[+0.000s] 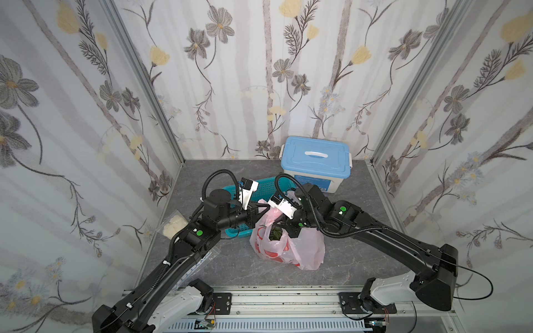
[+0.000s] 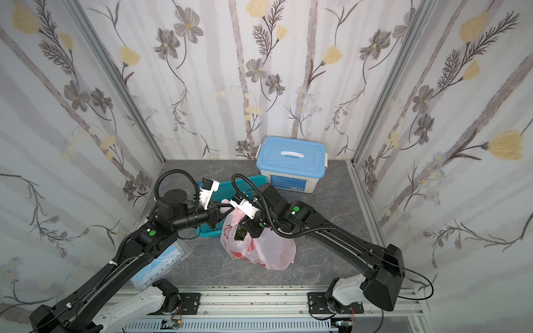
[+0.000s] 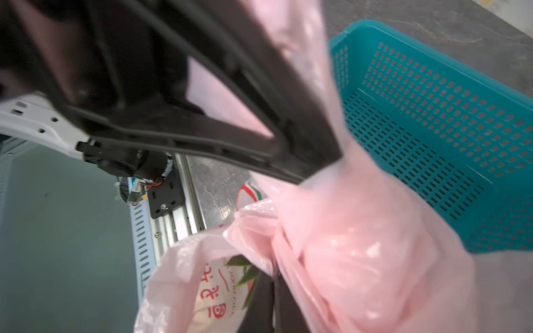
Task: Place the pineapple into a plastic bag & tie a knot
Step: Cross the plastic bag at the center of the board.
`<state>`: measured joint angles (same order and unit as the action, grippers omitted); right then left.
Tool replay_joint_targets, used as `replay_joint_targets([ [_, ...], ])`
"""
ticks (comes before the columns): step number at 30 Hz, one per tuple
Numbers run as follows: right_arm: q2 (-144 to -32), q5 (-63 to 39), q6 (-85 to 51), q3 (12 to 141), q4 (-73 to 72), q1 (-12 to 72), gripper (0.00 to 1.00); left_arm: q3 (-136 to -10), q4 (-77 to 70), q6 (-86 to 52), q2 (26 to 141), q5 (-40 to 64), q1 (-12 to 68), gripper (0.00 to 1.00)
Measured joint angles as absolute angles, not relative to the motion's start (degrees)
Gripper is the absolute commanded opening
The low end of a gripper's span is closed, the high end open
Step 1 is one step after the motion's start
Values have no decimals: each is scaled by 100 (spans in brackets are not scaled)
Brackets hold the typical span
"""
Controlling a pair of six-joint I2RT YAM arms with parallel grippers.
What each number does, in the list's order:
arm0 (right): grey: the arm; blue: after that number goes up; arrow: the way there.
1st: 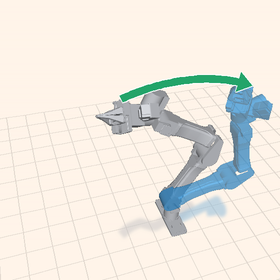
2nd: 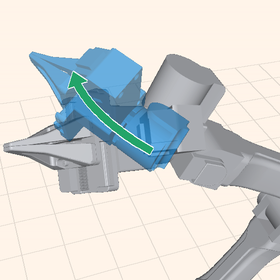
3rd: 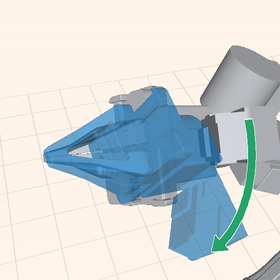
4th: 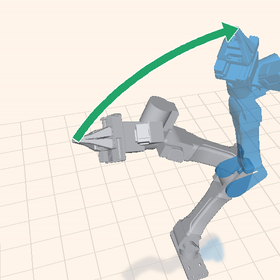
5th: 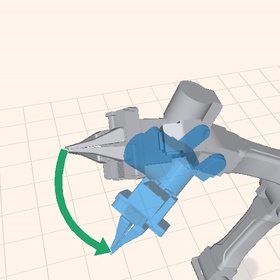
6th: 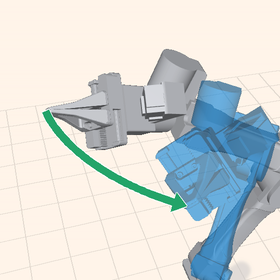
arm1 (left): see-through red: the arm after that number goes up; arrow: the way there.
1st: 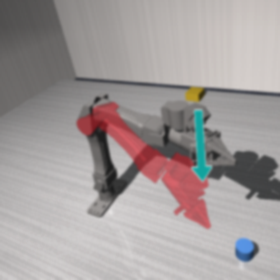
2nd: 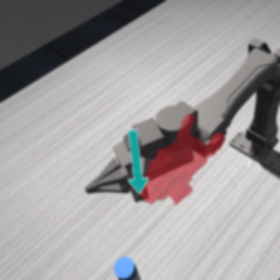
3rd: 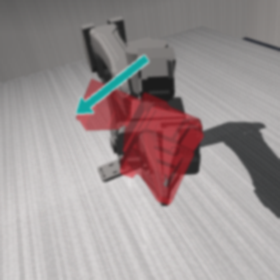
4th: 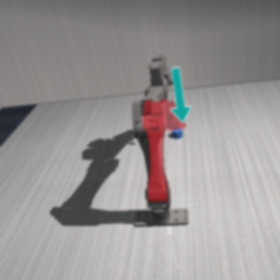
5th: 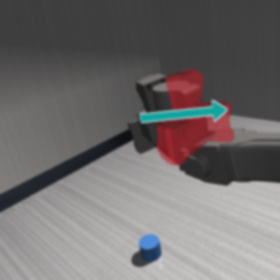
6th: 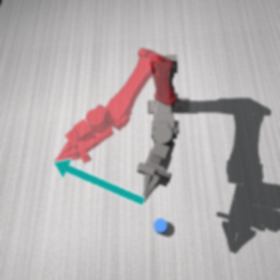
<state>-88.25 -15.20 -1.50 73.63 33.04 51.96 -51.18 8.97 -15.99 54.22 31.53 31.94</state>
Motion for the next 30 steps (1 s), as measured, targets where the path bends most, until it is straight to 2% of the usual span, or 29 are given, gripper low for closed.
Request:
replay_joint_targets([
  [4, -8807, -1162, -331, 7227, 3253, 5205, 0, -5315, 1201, -1511, 5417, 3334, 3205, 13],
  [6, -8807, -1133, -403, 7214, 3192, 5205, 0, -5382, 1374, -1404, 5415, 3406, 3203, 24],
  [7, -8809, -1135, -478, 7210, 3164, 5205, 0, -5419, 1463, -1328, 5413, 3417, 3203, 30],
  [9, -8809, -1184, -539, 7192, 3081, 5205, 0, -5492, 1693, -1105, 5406, 3409, 3203, 54],
  [11, -8809, -1253, -617, 7157, 3015, 5205, 0, -5551, 1942, -864, 5389, 3352, 3201, 72],
  [12, -8809, -1304, -622, 7135, 2993, 5205, 0, -5577, 2062, -720, 5384, 3267, 3197, 80],
  [14, -8807, -1402, -666, 7096, 2919, 5205, 0, -5599, 2248, -460, 5400, 3164, 3181, 84],
  [19, -8746, -1621, -725, 6973, 2742, 5205, 0, -5791, 2523, 139, 5867, 3107, 3181, 83],
  [26, -8680, -1763, -722, 6777, 2467, 5205, 0, -6180, 2845, 825, 6519, 3367, 3116, 46],
  [28, -8674, -1763, -722, 6772, 2408, 5205, 0, -6267, 2961, 1013, 6587, 3524, 3103, 39],
  [30, -8646, -1763, -722, 6759, 2331, 5201, 0, -6313, 3111, 1181, 6628, 3686, 3103, 37],
])
